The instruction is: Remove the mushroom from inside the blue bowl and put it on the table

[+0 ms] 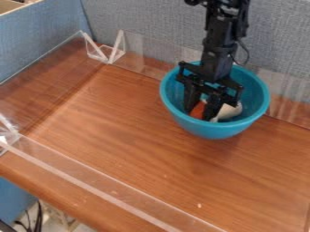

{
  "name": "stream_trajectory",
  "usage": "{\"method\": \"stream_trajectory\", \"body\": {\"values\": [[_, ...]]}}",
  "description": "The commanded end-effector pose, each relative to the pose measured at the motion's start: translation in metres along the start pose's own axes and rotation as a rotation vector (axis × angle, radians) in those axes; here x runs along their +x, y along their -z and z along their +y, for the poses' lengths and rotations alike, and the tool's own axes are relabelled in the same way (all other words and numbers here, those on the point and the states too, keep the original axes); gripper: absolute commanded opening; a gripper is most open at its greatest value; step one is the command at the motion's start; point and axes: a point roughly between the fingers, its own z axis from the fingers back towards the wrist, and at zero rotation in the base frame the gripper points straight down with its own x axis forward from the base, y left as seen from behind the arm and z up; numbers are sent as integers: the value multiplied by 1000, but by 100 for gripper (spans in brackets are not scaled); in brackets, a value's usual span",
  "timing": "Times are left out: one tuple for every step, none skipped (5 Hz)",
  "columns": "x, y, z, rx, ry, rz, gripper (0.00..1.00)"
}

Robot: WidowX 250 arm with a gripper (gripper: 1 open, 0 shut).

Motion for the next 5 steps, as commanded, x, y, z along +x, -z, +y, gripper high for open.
{"method": "stream_trajectory", "body": {"values": [[4, -22, -6, -2, -39, -63, 0], [2, -25, -8, -8, -90, -68, 0], [1, -31, -14, -11, -114, -71, 0], [0, -35, -21, -13, -137, -71, 0], [3, -34, -21, -15, -152, -70, 0]]}}
